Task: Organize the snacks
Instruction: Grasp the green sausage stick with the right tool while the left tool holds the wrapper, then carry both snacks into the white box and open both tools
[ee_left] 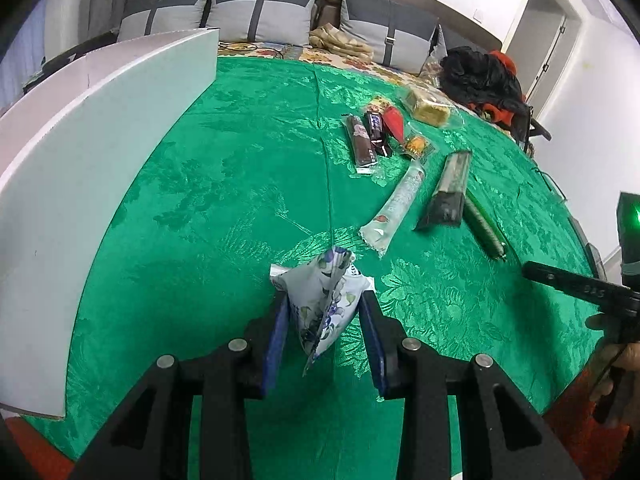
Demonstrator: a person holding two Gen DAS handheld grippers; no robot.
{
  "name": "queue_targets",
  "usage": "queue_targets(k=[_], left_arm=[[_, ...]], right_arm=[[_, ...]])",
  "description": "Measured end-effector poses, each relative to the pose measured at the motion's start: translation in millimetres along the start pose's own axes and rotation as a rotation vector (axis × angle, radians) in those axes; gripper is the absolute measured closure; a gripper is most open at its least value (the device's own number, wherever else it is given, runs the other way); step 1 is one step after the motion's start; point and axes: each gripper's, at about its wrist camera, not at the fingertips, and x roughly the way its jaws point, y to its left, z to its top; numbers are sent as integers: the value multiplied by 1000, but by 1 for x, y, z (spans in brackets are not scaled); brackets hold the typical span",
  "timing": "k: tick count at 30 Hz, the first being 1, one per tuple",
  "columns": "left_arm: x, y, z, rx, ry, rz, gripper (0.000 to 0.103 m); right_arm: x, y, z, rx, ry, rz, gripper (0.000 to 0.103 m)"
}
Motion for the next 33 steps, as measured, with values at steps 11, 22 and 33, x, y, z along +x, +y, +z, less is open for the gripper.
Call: queue_targets(k=[11, 22, 33], left_arm=[[3, 5, -4, -8, 18, 1, 68], [-17, 2, 9, -19, -27, -70, 68], [-73, 13, 39, -87, -116, -174, 68]], right_arm=[[48, 50, 48, -123, 79, 0, 55], [10, 9, 31, 73, 102, 173, 80], [-27, -37, 2, 449, 68, 523, 80]])
